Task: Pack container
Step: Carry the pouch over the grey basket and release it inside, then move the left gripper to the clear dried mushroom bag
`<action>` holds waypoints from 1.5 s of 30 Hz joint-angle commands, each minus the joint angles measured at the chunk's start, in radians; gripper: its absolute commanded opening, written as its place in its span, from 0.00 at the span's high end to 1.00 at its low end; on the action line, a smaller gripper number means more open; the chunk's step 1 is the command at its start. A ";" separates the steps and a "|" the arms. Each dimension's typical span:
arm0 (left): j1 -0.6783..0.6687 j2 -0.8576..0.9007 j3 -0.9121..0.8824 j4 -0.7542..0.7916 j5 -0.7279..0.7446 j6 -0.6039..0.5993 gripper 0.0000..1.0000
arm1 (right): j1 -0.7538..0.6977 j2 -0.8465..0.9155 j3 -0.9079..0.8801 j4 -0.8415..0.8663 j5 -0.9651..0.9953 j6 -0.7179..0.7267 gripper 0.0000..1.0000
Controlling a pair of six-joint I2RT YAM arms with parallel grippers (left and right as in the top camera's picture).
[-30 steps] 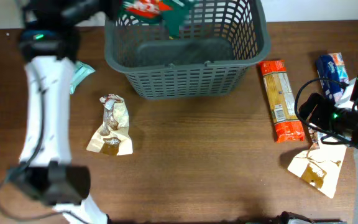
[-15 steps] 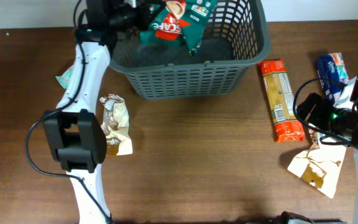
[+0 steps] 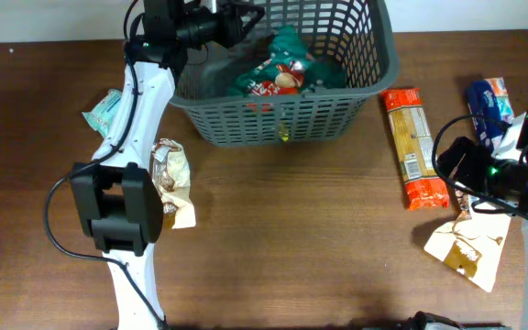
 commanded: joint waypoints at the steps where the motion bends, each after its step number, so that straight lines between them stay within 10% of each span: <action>1: -0.010 -0.031 0.038 -0.003 0.001 -0.005 0.53 | -0.006 -0.003 0.028 0.000 -0.009 0.000 0.01; 10: 0.014 -0.109 0.244 -0.252 -0.036 0.058 0.53 | -0.006 -0.003 0.028 -0.006 -0.009 0.000 0.01; 20: 0.101 -0.232 0.509 -0.880 -0.536 0.266 0.48 | -0.006 -0.003 0.028 -0.015 -0.009 0.000 0.01; 45: 0.433 -0.158 0.171 -1.315 -0.674 0.292 0.47 | -0.006 -0.003 0.028 -0.016 -0.009 0.000 0.01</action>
